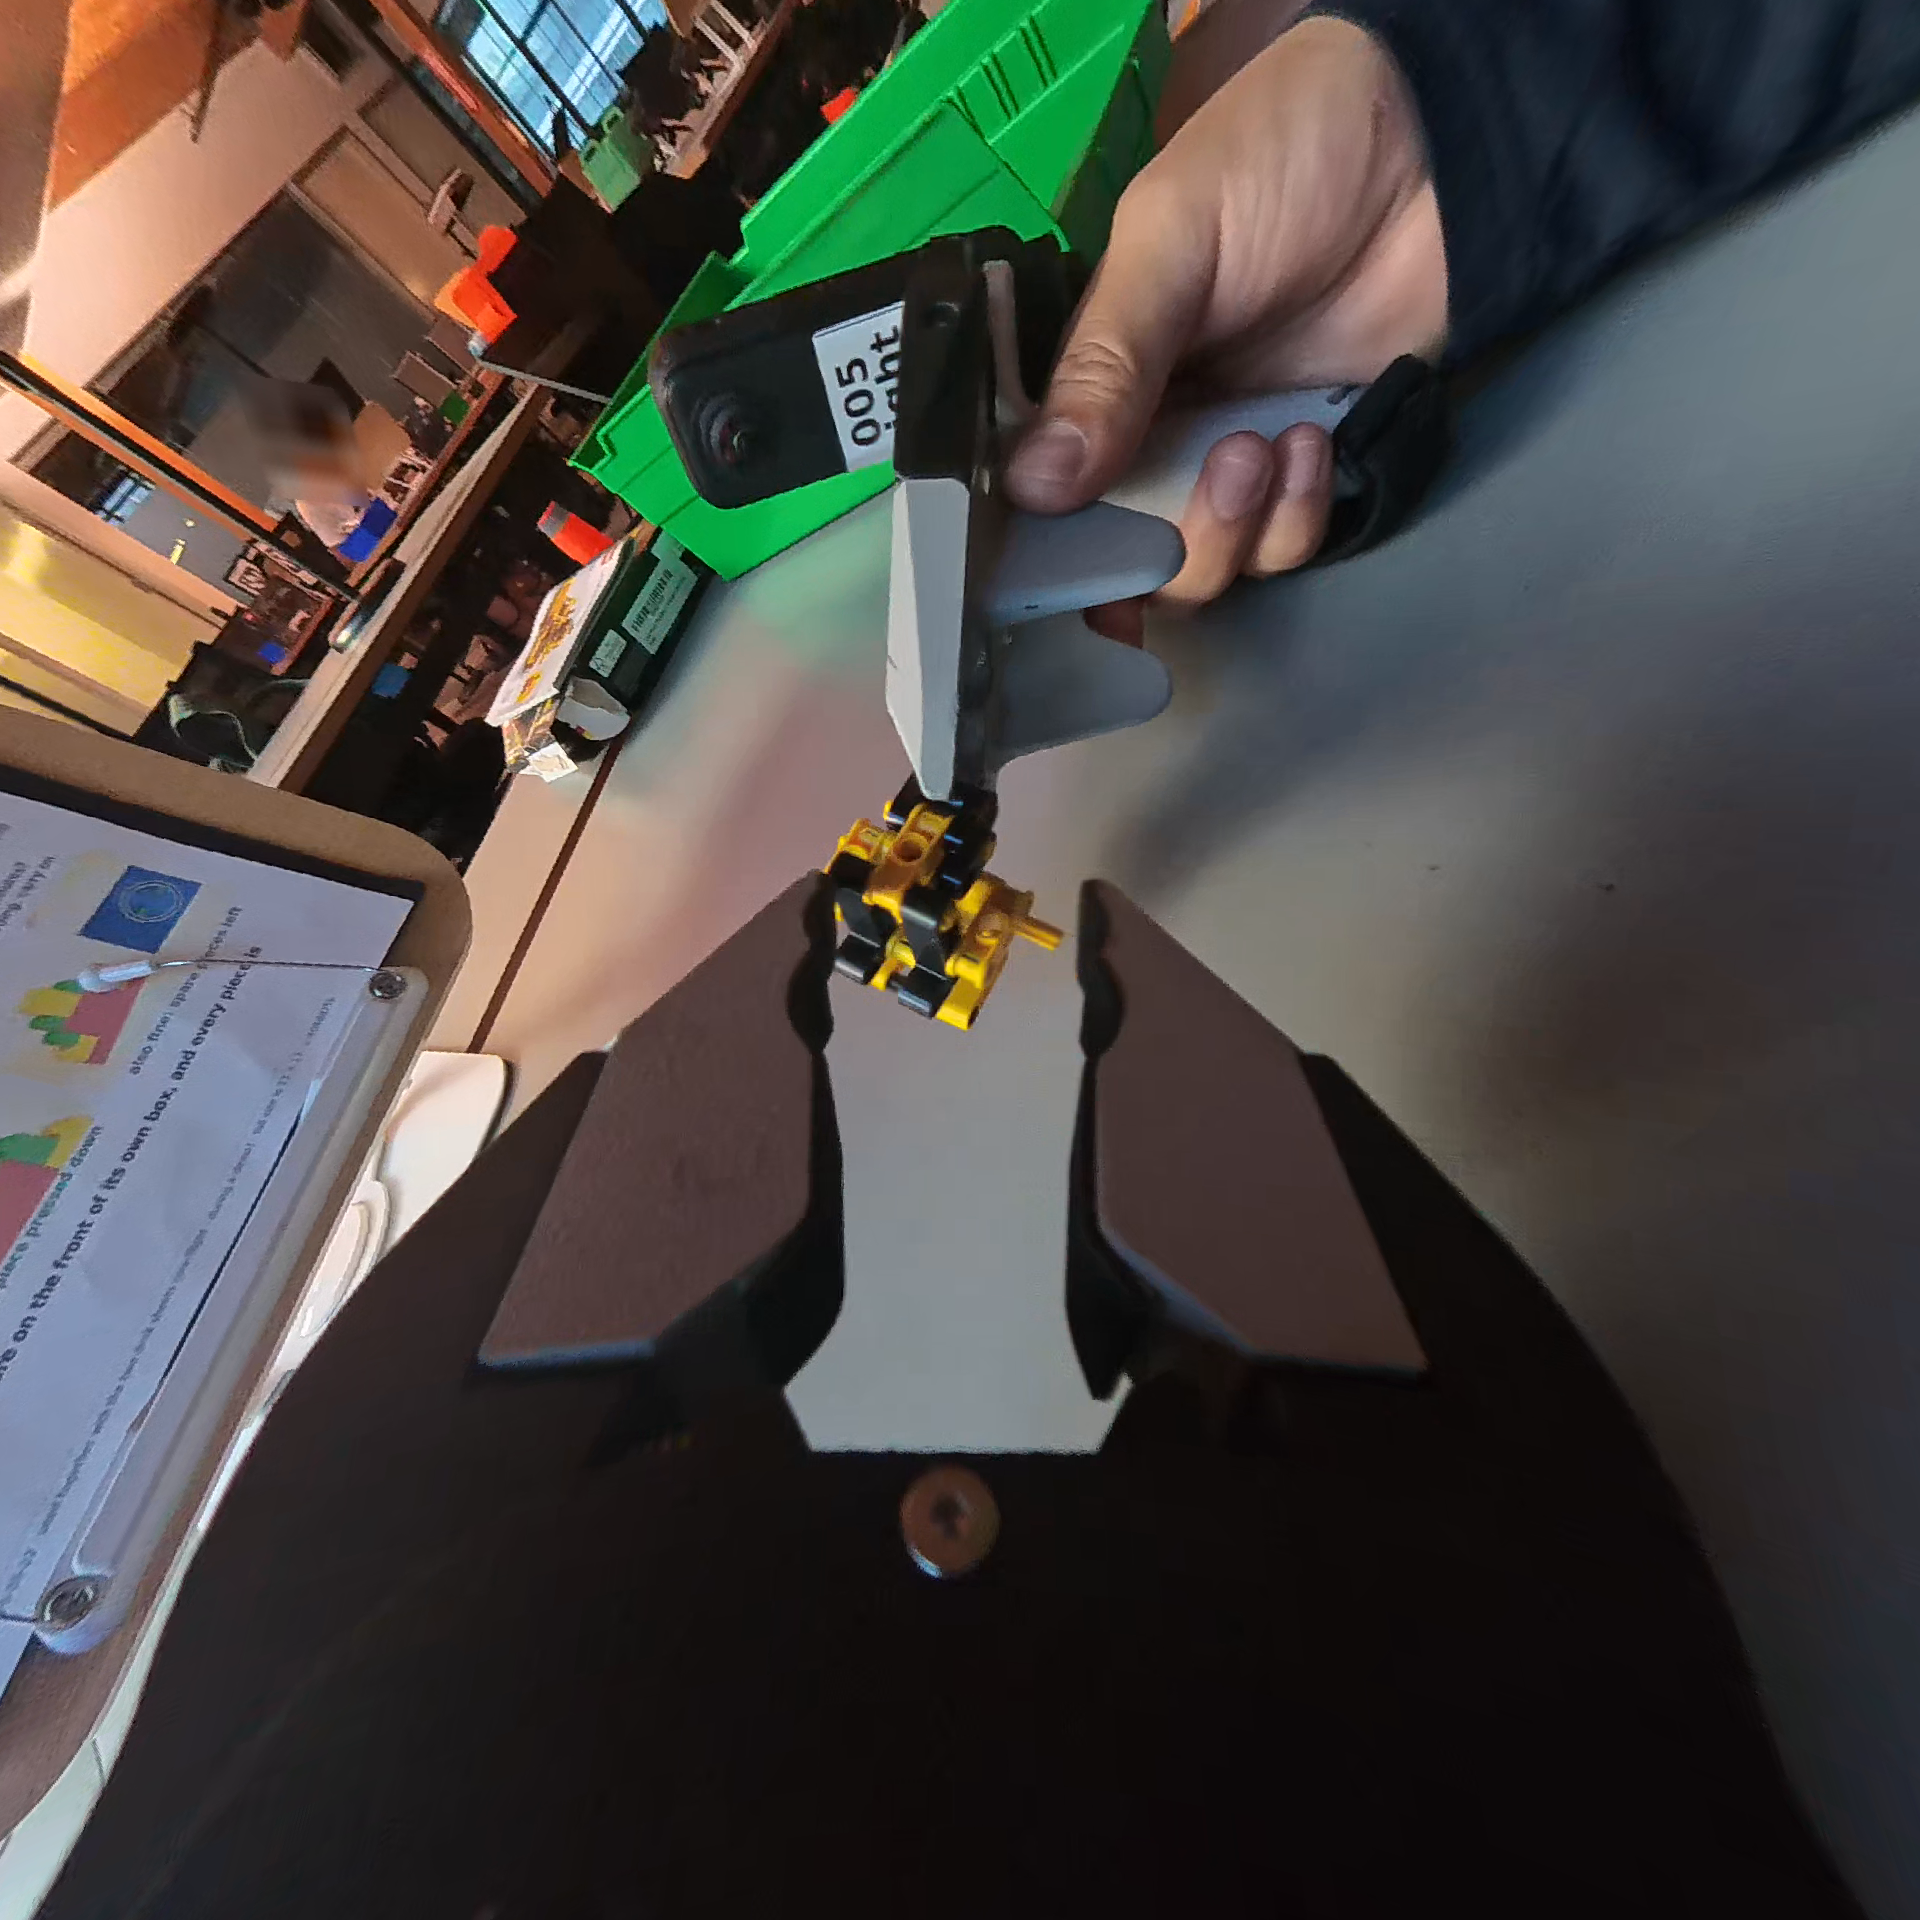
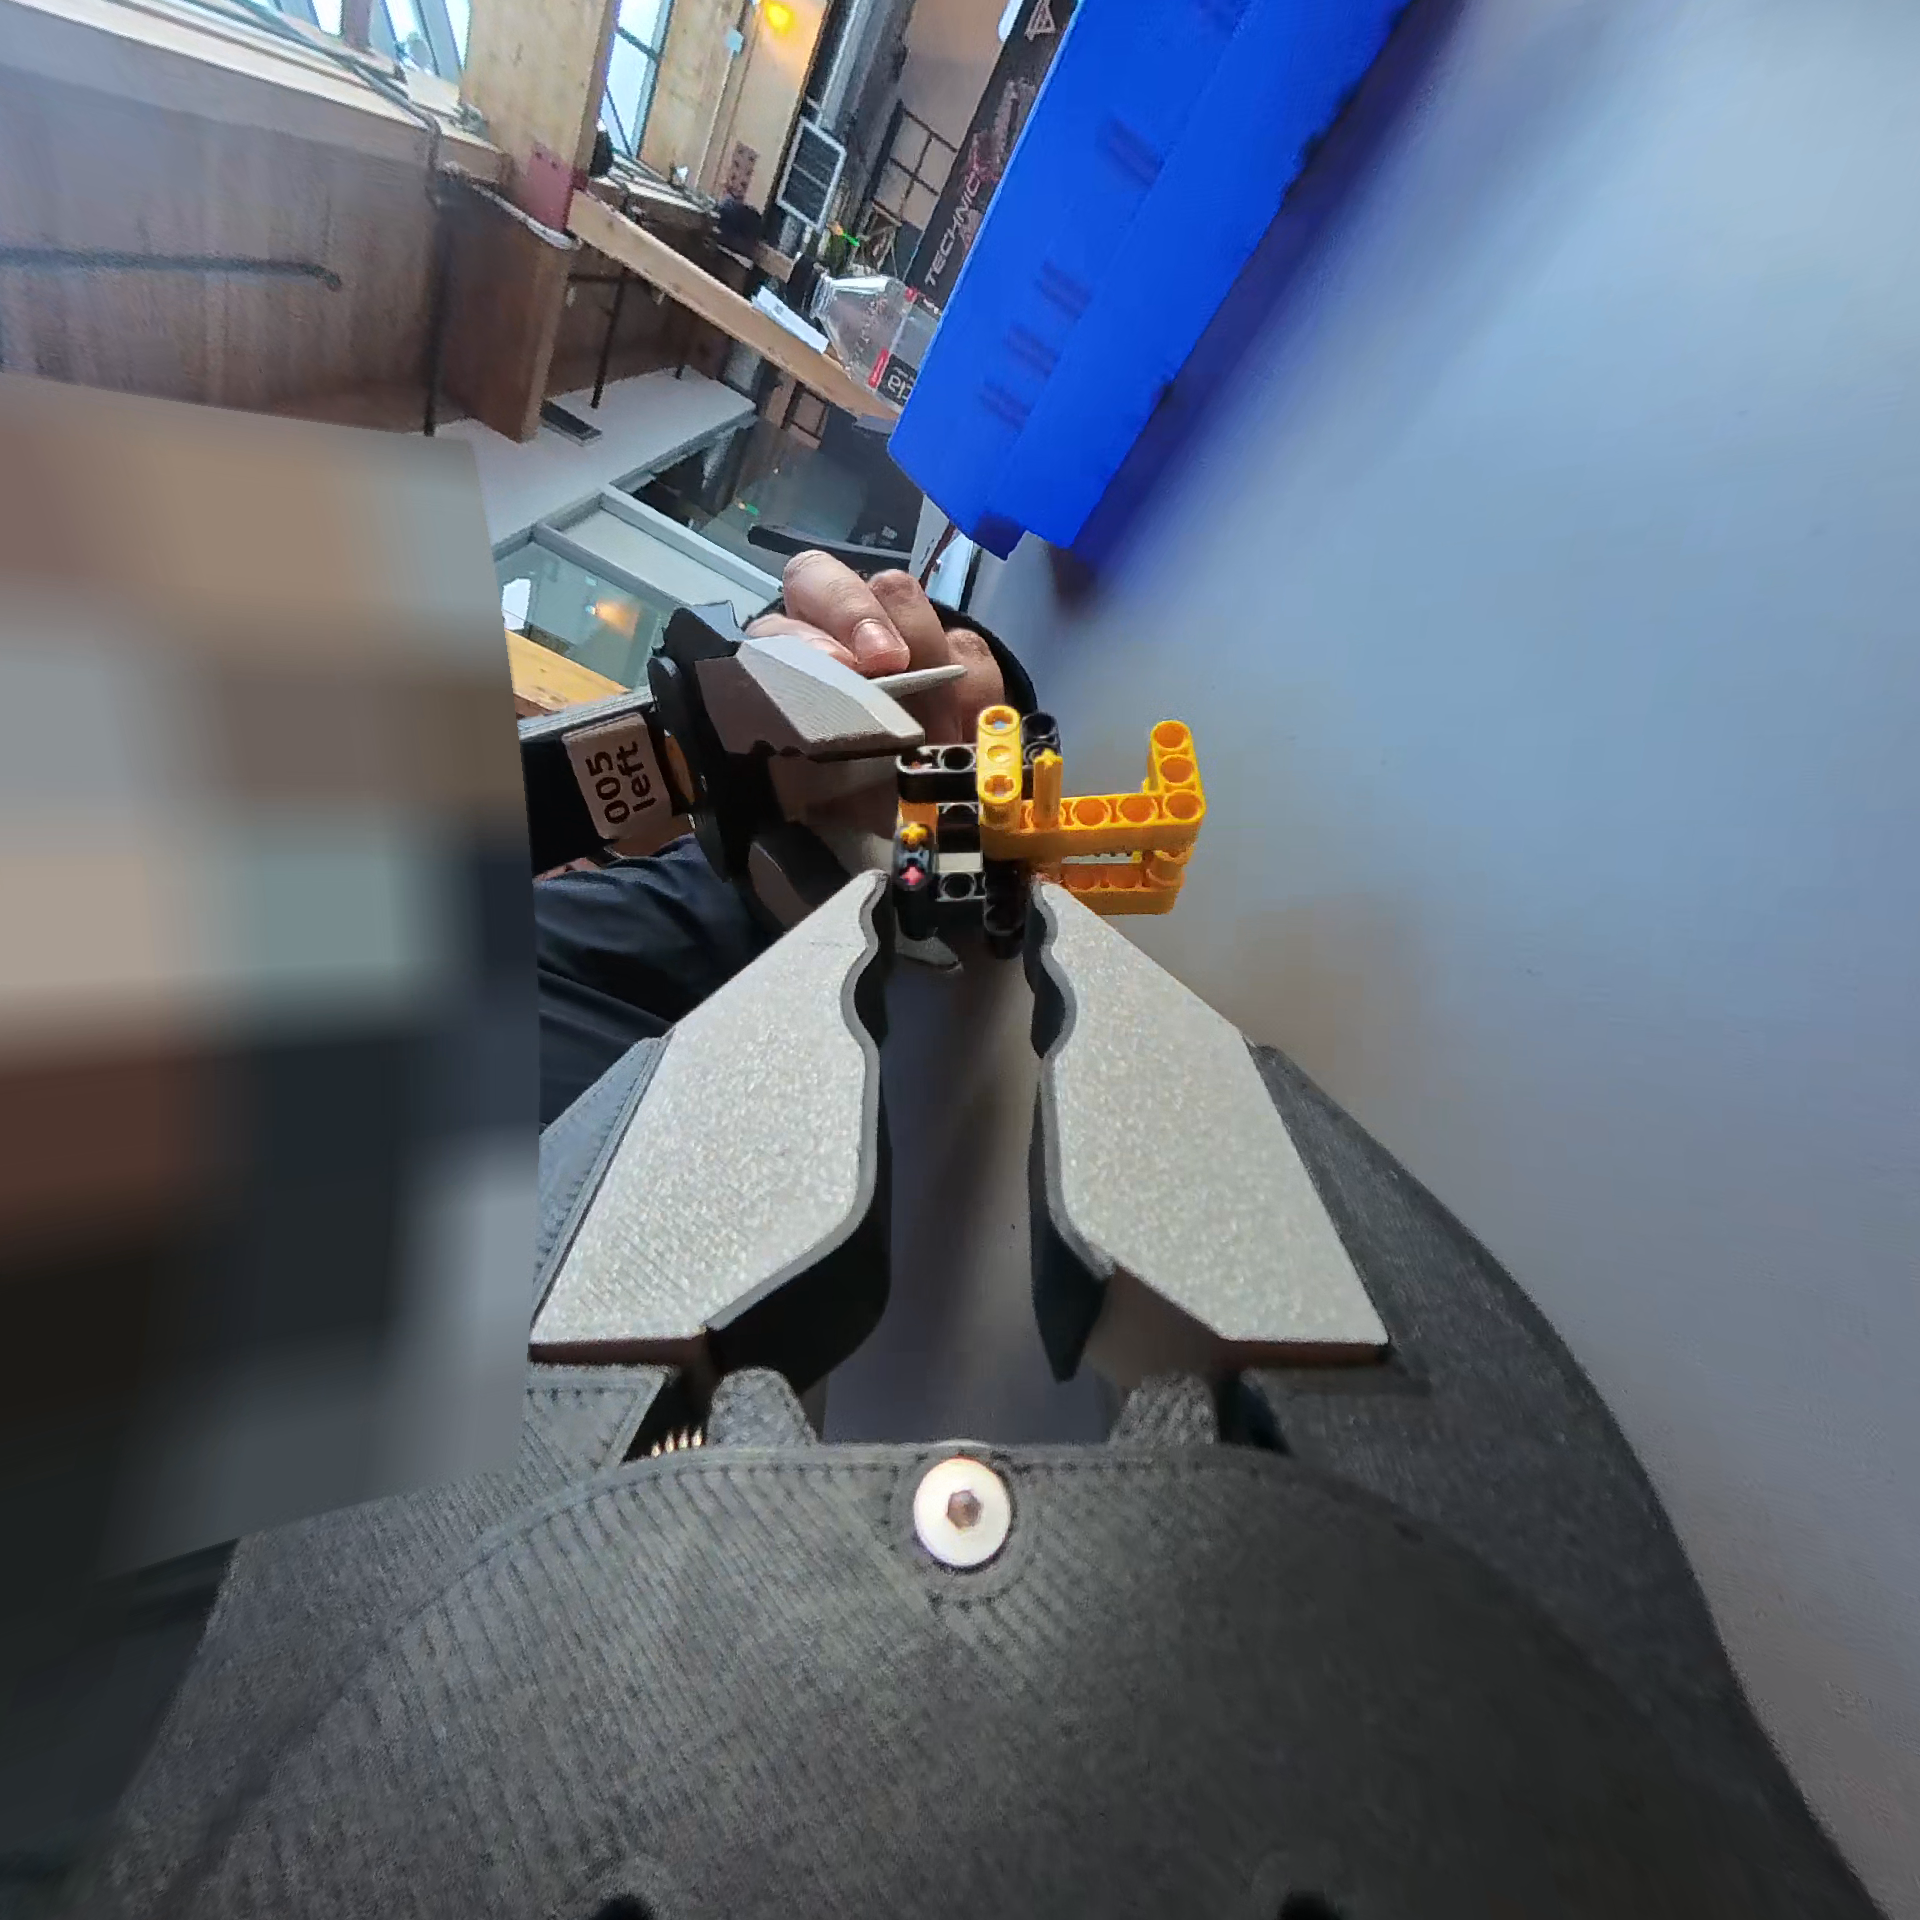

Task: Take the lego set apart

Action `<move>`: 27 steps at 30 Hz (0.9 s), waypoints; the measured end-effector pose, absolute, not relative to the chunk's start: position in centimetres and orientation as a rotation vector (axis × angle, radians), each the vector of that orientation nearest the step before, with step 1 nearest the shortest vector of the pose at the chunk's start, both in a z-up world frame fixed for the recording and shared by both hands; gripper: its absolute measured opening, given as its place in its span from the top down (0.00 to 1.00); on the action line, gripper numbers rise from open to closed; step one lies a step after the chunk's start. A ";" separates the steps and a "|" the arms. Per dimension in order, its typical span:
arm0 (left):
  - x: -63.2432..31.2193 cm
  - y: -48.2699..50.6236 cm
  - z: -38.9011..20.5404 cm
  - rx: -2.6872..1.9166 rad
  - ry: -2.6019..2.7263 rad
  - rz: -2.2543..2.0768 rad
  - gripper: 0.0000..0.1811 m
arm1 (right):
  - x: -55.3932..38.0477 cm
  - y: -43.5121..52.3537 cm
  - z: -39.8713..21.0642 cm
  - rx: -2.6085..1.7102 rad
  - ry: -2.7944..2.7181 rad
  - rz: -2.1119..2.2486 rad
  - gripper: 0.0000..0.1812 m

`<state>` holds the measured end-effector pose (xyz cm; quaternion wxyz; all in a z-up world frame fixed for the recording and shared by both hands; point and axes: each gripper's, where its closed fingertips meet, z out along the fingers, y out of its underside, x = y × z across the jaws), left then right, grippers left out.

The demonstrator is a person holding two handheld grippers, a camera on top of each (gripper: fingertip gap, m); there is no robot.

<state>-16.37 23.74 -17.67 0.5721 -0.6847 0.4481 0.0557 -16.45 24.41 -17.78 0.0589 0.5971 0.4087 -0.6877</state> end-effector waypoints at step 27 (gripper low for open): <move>-15.7 22.1 -19.0 -1.502 1.264 0.225 0.87 | -15.4 23.6 -17.9 1.871 1.834 -1.954 0.93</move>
